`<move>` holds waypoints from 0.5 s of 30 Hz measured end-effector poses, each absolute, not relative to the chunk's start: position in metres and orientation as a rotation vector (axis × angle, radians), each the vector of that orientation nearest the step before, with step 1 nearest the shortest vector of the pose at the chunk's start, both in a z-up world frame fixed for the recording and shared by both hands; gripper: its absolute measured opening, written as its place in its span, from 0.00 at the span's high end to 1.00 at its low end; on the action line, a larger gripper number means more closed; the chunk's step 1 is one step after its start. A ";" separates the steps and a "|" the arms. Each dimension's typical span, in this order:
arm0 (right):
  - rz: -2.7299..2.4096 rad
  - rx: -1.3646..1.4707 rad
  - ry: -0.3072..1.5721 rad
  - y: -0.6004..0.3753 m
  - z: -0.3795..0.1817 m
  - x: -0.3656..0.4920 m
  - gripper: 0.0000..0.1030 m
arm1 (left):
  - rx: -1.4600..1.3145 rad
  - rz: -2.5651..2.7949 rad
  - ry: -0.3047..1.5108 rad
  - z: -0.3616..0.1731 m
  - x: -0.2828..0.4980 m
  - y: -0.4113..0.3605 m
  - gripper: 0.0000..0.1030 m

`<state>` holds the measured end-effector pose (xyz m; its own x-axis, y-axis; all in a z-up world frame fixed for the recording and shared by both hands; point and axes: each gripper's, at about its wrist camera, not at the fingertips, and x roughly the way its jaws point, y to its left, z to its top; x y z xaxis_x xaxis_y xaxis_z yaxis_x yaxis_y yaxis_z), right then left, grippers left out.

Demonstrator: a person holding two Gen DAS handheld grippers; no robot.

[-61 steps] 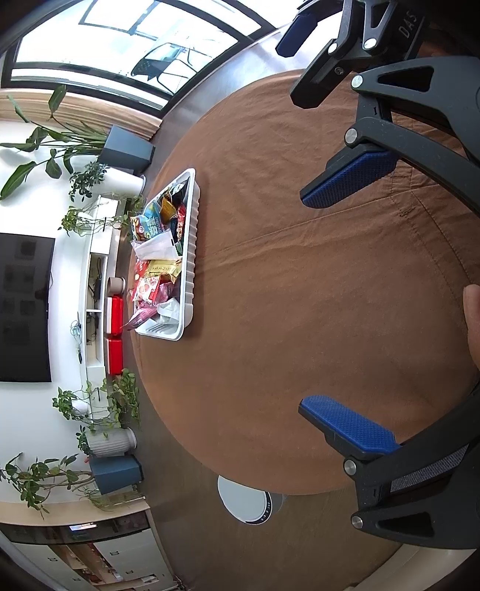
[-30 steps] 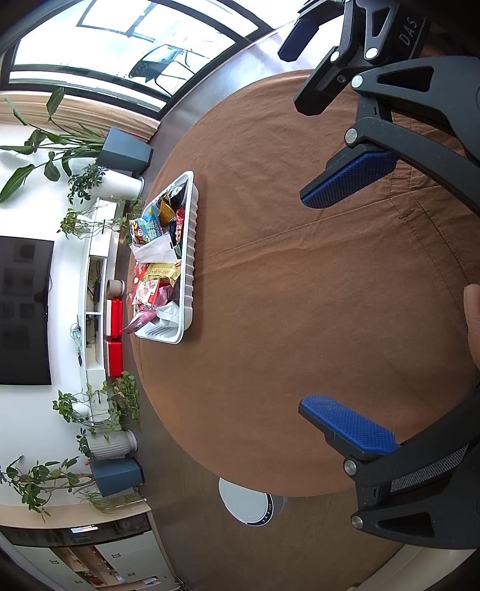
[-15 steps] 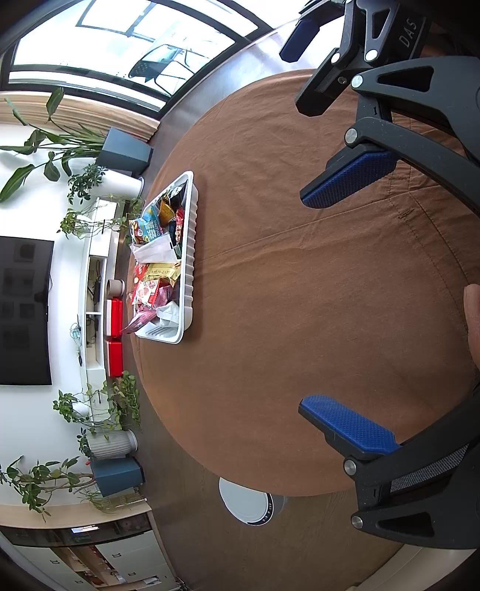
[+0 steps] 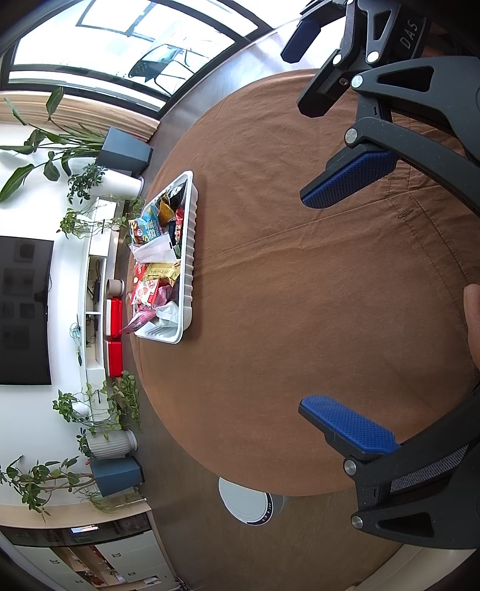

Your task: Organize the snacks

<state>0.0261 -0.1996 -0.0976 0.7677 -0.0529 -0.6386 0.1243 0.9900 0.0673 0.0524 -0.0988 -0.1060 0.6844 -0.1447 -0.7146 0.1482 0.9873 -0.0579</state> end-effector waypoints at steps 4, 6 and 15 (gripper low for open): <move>-0.097 0.108 0.691 -0.200 -0.098 0.026 0.00 | 0.005 -0.164 0.802 -0.106 0.052 -0.098 0.00; -0.097 0.108 0.692 -0.200 -0.097 0.026 0.00 | 0.005 -0.164 0.802 -0.106 0.052 -0.098 0.00; -0.096 0.112 0.702 -0.197 -0.103 0.010 0.00 | -0.003 -0.174 0.801 -0.109 0.051 -0.094 0.00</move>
